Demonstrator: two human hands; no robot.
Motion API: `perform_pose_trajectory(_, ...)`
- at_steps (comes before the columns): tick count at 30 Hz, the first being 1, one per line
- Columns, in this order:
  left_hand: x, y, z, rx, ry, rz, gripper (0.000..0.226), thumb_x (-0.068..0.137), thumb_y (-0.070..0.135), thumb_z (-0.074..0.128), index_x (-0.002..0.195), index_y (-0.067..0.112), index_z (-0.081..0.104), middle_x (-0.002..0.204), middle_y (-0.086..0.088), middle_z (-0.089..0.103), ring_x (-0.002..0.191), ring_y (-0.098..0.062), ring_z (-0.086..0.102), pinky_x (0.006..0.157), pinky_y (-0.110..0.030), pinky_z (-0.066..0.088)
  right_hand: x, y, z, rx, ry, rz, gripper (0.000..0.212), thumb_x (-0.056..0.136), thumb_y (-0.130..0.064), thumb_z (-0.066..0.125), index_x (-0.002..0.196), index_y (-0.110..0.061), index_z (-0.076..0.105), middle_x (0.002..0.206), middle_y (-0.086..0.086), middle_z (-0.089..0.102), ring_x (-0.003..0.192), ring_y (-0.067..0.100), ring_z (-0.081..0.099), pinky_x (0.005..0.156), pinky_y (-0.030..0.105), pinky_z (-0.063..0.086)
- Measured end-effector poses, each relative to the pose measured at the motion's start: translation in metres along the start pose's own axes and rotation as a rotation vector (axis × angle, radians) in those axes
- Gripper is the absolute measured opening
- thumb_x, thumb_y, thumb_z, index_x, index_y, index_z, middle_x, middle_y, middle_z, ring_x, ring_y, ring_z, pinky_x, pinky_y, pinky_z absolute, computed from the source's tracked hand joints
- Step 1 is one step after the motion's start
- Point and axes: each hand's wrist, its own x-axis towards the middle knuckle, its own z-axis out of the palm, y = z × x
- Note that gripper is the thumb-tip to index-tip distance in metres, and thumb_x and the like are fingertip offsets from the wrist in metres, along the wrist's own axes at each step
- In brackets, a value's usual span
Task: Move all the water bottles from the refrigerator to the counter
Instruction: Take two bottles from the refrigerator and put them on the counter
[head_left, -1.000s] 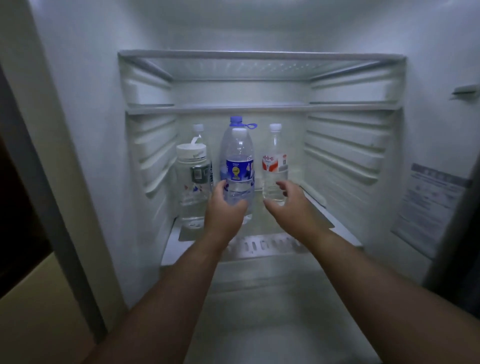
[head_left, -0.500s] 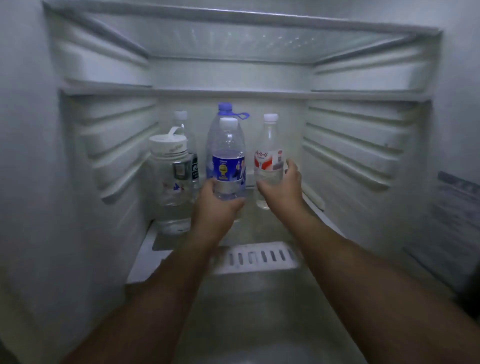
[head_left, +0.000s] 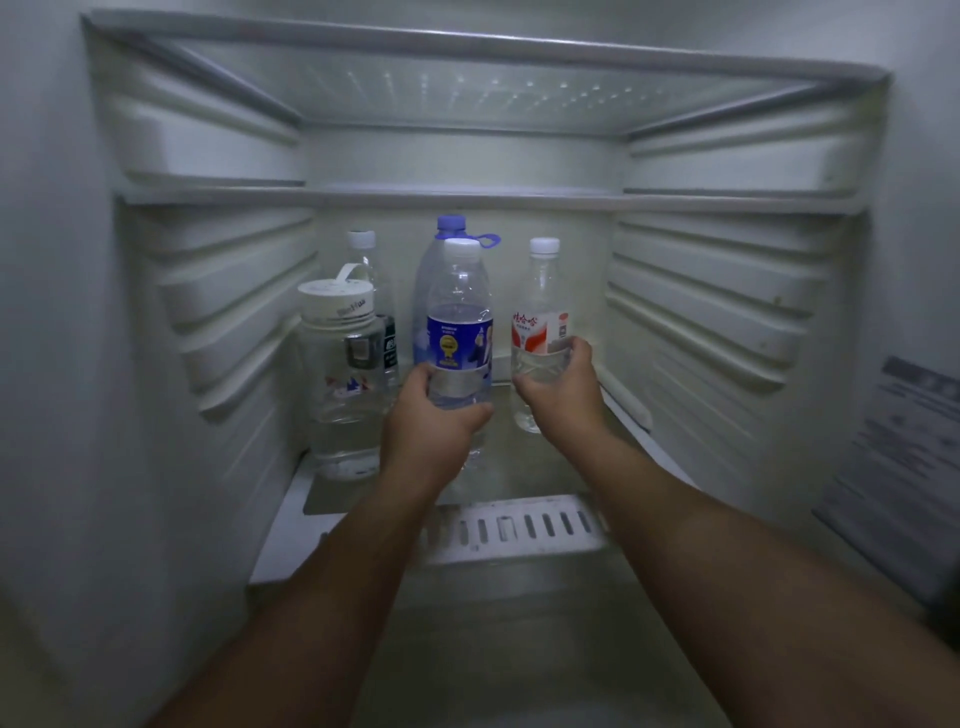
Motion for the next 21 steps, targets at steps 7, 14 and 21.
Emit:
perform_pose_trajectory(7,-0.021,0.012,-0.004,-0.028,-0.013,0.021,0.053,0.073,0.022,0.083,0.116,0.031,0.053,0.101,0.009,0.065,0.091,-0.013,0.065,0.087,-0.044,0.055,-0.021,-0.008,-0.014,0.013,-0.044,-0.012,0.057,0.071,-0.028,0.079,0.113,-0.031,0.041,0.104,-0.008,0.061,0.090,0.012,0.063,0.080,0.038,0.055)
perform_pose_trajectory(14,-0.049,0.018,-0.018,-0.048,-0.097,0.052,0.044,0.077,0.017,0.080,0.109,0.031,0.053,0.099,0.007,0.065,0.088,-0.011,0.066,0.083,-0.039,0.057,-0.059,-0.022,-0.035,0.045,-0.059,-0.001,0.057,0.075,-0.025,0.078,0.115,-0.032,0.039,0.099,-0.012,0.057,0.087,0.006,0.060,0.075,0.030,0.054)
perform_pose_trajectory(21,-0.075,0.022,-0.032,-0.050,-0.101,-0.002,0.048,0.073,0.025,0.083,0.113,0.030,0.057,0.101,0.010,0.067,0.087,-0.011,0.065,0.074,-0.033,0.053,-0.103,-0.035,-0.053,0.029,0.020,-0.049,0.048,0.072,-0.023,0.077,0.104,-0.031,0.042,0.094,-0.007,0.063,0.080,0.007,0.065,0.067,0.025,0.052)
